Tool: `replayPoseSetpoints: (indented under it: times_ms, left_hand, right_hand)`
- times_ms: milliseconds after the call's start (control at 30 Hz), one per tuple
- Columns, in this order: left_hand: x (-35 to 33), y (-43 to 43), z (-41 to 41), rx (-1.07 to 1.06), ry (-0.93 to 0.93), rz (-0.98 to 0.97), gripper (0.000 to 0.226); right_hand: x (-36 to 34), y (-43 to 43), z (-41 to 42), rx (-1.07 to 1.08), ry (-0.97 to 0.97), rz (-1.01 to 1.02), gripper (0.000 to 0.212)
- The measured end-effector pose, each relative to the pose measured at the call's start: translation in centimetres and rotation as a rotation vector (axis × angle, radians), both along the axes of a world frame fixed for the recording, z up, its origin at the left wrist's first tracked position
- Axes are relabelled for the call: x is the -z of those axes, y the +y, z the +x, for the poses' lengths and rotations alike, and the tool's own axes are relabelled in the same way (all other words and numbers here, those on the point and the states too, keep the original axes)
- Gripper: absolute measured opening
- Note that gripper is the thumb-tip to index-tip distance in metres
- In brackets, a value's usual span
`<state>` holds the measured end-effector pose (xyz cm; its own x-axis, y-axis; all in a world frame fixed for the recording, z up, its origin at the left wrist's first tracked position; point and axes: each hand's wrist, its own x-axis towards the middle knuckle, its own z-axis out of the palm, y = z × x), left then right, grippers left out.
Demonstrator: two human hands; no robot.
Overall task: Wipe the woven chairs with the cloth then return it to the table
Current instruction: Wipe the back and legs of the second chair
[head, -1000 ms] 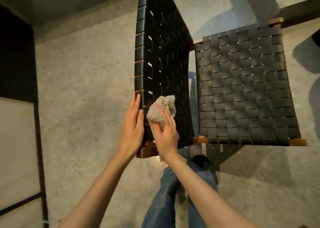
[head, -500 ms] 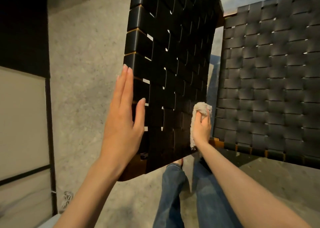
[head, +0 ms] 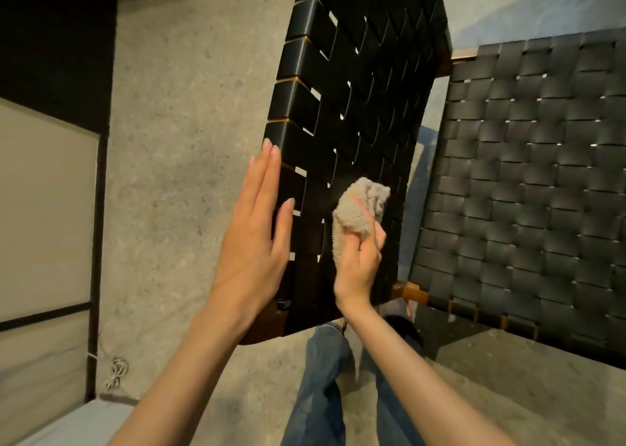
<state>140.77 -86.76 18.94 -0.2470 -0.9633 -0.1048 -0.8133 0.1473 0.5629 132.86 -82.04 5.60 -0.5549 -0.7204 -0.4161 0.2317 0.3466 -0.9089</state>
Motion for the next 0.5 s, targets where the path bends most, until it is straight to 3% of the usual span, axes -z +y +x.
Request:
replayPoseSetpoints:
  times_ms: [133, 200, 367, 500]
  left_hand:
    - [0.0, -0.2, 0.3, -0.066, 0.109, -0.011, 0.047]
    - [0.0, -0.5, 0.3, -0.068, 0.122, -0.055, 0.045]
    - [0.6, -2.8, -0.6, -0.023, 0.075, -0.066, 0.049]
    - [1.0, -5.3, -1.4, 0.000, 0.020, -0.103, 0.052]
  right_hand:
    - [-5.1, -3.4, 0.6, -0.160, 0.208, -0.354, 0.041]
    - [-5.2, -4.6, 0.4, -0.200, 0.293, -0.430, 0.040]
    - [-1.2, -4.8, -0.7, -0.183, 0.322, -0.339, 0.047]
    - [3.6, -4.6, -3.1, -0.051, 0.184, -0.040, 0.051]
